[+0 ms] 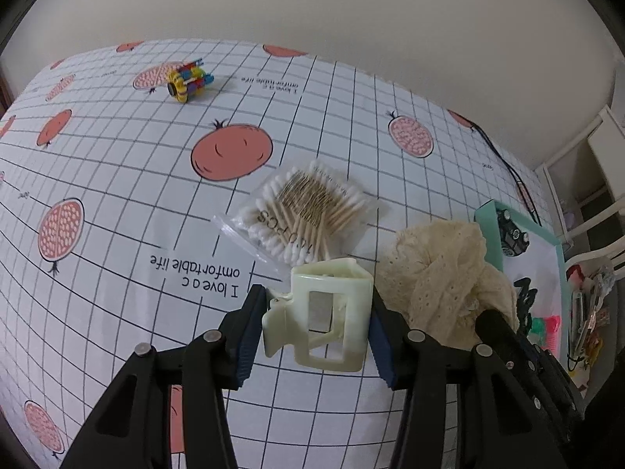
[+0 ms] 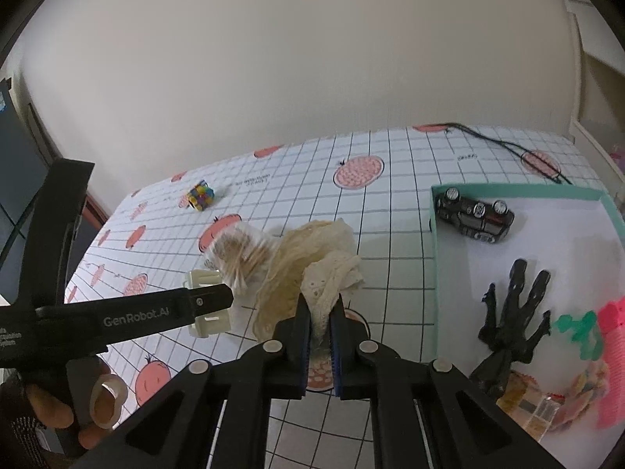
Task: Organize objects
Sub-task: 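Lift both held items and carry them toward the teal tray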
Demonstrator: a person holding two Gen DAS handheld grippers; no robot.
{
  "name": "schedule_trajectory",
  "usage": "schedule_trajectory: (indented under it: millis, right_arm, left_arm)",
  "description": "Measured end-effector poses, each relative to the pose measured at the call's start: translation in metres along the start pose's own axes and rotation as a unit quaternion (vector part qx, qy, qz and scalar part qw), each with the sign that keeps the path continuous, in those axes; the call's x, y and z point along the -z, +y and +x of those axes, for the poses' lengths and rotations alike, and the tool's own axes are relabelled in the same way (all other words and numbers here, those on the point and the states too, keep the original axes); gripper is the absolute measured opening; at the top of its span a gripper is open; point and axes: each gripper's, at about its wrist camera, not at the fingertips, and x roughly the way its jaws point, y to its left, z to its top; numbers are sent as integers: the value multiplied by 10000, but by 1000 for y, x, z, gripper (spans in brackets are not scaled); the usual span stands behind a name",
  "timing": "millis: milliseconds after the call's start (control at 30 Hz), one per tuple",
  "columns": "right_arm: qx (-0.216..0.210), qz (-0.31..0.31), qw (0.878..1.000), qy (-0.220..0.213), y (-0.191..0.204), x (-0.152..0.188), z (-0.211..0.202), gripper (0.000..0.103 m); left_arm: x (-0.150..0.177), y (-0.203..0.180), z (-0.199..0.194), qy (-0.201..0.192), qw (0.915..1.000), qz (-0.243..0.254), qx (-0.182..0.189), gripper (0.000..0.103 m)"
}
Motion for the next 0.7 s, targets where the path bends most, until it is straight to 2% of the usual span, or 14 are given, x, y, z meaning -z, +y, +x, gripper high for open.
schedule_trajectory:
  millis: [233,433,700]
  right_arm:
    - [-30,83,9993,-350,-11,-8,-25,9]
    - [2,161,9954,-945,-26,-18,-63,9]
    - [318,346,9869,-1541,-60,-28,-110,9]
  left_arm:
    - [-6,-18,-12,-161,9998,136,-29,51]
    - [-8,-41,-30,-389,9986,360,12,51]
    - [-4,-74,-48,-605,9962,611,108,51]
